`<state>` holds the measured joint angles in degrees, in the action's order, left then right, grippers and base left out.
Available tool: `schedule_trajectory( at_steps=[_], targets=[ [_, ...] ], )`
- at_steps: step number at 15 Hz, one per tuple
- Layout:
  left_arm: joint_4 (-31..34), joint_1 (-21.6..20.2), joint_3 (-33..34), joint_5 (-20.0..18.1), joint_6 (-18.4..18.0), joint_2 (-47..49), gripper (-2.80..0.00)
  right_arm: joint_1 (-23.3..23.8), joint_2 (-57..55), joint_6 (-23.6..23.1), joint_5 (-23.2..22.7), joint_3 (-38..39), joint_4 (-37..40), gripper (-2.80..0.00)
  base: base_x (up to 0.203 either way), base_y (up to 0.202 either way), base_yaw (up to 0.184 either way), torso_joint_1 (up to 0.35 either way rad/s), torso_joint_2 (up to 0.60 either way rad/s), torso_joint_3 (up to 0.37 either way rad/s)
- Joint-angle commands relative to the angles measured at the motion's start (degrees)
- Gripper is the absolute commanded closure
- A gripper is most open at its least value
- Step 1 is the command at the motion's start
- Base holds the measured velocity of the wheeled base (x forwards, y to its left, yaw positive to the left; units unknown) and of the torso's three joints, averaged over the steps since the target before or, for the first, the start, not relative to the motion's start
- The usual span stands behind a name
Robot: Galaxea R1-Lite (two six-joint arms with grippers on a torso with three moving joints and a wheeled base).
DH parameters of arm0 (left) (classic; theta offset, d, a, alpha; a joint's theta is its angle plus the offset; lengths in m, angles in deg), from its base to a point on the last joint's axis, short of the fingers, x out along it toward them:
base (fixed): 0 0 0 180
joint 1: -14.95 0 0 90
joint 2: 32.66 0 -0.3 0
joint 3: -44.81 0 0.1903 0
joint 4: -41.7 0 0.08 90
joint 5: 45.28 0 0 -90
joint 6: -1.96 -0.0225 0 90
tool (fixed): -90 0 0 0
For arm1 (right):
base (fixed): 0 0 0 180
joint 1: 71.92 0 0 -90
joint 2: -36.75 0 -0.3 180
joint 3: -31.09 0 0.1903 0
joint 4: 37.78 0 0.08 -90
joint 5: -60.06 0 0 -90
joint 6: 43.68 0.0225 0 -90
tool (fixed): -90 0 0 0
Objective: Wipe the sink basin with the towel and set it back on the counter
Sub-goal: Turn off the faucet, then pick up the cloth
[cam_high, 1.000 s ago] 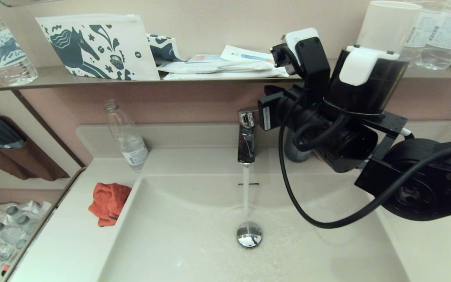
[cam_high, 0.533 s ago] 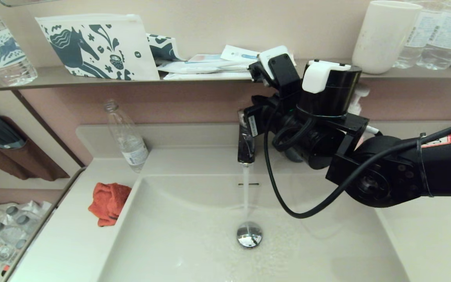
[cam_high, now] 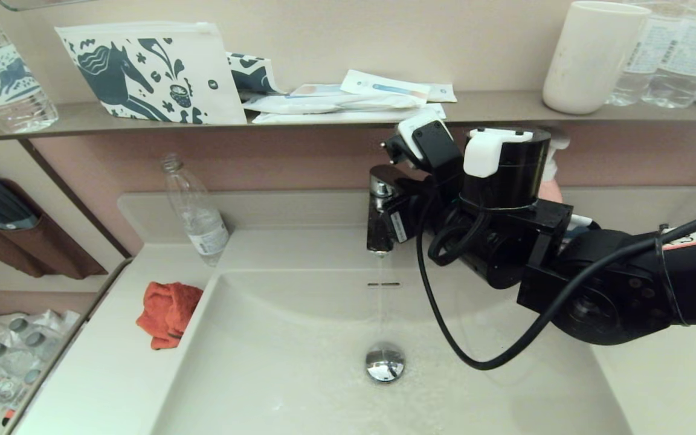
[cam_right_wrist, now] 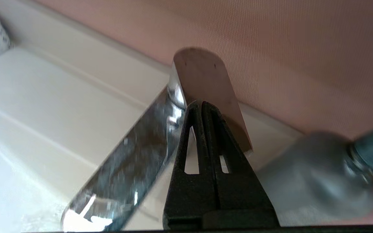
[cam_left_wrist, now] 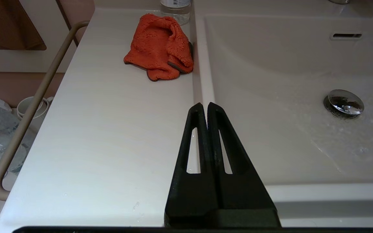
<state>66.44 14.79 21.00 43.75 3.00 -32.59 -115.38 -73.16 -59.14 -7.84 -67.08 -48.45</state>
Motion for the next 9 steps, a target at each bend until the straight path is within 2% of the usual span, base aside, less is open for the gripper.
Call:
schedule_trajectory(
  at_steps=[1, 9],
  targets=[
    [0.0, 0.0, 0.0, 0.0, 0.0, 0.0, 0.00, 0.0, 1.6, -0.1, 0.1, 1.6, -0.1, 0.00, 0.000, 0.000, 0.000, 0.000, 0.00, 0.000],
    [0.0, 0.0, 0.0, 0.0, -0.1, 0.0, 0.00, 0.0, 4.3, 0.0, 4.5, 7.3, 1.9, 0.00, 0.000, 0.000, 0.000, 0.000, 0.00, 0.000]
  ],
)
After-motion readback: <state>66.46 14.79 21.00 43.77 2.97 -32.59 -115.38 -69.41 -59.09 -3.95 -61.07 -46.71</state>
